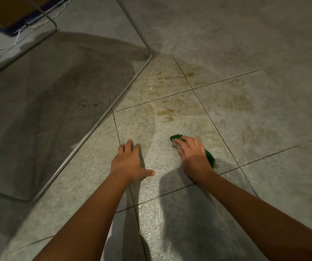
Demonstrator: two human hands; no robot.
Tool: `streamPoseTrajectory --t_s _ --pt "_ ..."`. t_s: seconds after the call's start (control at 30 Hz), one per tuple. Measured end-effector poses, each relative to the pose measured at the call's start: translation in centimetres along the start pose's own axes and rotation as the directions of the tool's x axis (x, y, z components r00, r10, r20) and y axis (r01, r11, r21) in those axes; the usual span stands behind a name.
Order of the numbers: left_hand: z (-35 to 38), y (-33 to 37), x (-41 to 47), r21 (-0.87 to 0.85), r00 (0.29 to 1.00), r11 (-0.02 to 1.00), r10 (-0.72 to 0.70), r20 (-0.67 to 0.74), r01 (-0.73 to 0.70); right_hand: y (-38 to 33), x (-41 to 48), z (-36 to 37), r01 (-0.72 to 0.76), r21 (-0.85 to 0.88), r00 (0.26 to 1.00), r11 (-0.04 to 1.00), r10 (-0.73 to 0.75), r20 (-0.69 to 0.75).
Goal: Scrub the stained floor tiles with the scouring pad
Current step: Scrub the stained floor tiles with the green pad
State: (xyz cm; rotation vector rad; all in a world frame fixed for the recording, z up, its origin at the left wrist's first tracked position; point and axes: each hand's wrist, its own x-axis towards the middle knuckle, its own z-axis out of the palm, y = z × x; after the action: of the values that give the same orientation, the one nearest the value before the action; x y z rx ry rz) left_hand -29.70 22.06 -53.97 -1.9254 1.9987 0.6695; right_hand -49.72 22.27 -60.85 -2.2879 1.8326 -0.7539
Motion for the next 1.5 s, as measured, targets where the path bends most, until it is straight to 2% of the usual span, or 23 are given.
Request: streamPoseTrajectory --t_s 0.17,0.3,0.37,0.5,0.57,0.67,0.9,1.0,1.13,1.23,1.4,1.5 --pt "0.3 2.5 -0.3 0.013 0.988 0.992 0.126 -0.092 -0.126 3.5 -1.7 -2.3 -0.193 -0.005 0.981 0.981 0.193 0.005" --pt "1.6 4.1 -0.5 -0.011 0.992 0.992 0.123 -0.008 -0.123 3.0 -3.8 -3.2 -0.28 -0.02 0.96 0.96 0.279 -0.017" --pt "2.1 4.4 -0.6 0.018 0.994 0.994 0.104 0.024 -0.104 1.8 -4.4 -2.8 -0.261 -0.033 0.965 0.965 0.26 -0.012" --pt "2.3 4.6 -0.6 0.043 0.996 0.995 0.088 0.003 -0.088 0.0 -3.3 -1.5 -0.067 -0.107 0.997 0.992 0.071 0.039" --pt "2.2 4.6 -0.6 0.039 0.996 0.996 0.085 0.007 -0.085 -0.1 -2.0 -1.5 -0.034 -0.094 0.998 0.995 0.039 0.057" --pt "2.2 4.5 -0.7 0.035 0.996 0.995 0.093 0.005 -0.093 1.1 -1.3 -1.7 -0.086 -0.067 0.996 0.994 0.088 0.03" --pt "2.4 4.3 -0.6 0.039 0.995 0.994 0.098 -0.003 -0.098 3.6 -4.2 -3.7 -0.339 -0.046 0.941 0.94 0.339 -0.009" --pt "2.5 4.3 -0.5 0.033 0.996 0.995 0.094 -0.001 -0.094 2.1 -5.4 -3.3 -0.31 -0.075 0.95 0.948 0.311 0.007" --pt "2.6 4.3 -0.5 0.026 0.996 0.995 0.092 -0.007 -0.092 0.9 -3.7 -3.0 -0.12 -0.068 0.99 0.99 0.125 0.064" --pt "2.6 4.2 -0.5 0.026 0.996 0.995 0.094 -0.004 -0.094 1.9 -2.2 -3.2 -0.197 -0.025 0.973 0.98 0.199 0.12" --pt "2.6 4.1 -0.5 0.04 0.995 0.994 0.101 -0.007 -0.101 4.7 -3.2 -4.4 -0.341 -0.007 0.94 0.94 0.341 0.023" --pt "2.7 4.0 -0.4 0.027 0.995 0.995 0.1 -0.013 -0.1 5.7 -5.2 -5.3 -0.277 -0.012 0.961 0.961 0.277 0.023"
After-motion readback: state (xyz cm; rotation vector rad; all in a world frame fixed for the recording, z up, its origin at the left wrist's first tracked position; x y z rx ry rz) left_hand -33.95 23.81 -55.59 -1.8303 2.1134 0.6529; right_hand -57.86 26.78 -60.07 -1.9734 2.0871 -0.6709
